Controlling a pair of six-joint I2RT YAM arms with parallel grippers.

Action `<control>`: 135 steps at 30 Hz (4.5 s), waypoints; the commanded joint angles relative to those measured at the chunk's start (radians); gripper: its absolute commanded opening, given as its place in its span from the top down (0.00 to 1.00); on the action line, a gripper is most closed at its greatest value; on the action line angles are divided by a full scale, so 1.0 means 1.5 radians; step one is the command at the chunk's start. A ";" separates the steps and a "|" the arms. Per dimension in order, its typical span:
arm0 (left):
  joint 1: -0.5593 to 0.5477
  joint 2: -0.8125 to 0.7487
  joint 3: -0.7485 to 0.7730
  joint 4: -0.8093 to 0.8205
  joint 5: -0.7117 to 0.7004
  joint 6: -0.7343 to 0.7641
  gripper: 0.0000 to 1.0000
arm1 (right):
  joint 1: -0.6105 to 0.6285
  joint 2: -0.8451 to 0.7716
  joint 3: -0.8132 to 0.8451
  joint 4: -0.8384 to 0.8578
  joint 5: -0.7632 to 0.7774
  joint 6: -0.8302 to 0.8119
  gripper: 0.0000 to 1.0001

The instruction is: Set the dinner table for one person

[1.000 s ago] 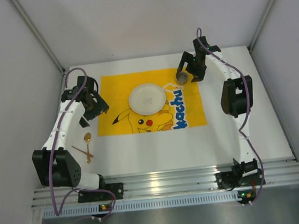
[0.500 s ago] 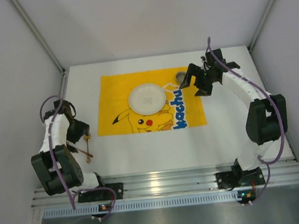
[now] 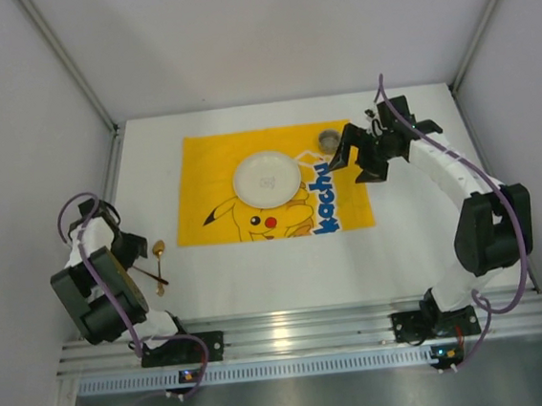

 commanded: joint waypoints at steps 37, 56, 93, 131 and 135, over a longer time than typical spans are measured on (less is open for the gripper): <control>0.003 0.029 0.046 0.070 -0.089 0.064 1.00 | 0.003 -0.081 -0.009 -0.026 0.019 0.001 0.00; -0.400 0.383 0.578 -0.029 0.030 0.218 1.00 | -0.094 -0.307 -0.198 -0.041 0.017 -0.021 0.00; -0.474 0.445 0.602 -0.004 -0.116 0.326 0.68 | -0.160 -0.349 -0.263 -0.062 0.024 -0.055 0.00; -0.171 0.073 0.052 -0.008 0.010 0.168 0.43 | -0.152 -0.441 -0.361 -0.092 -0.001 -0.045 0.00; -0.169 0.113 0.060 0.016 0.003 0.172 0.52 | -0.151 -0.442 -0.347 -0.113 0.017 -0.050 0.00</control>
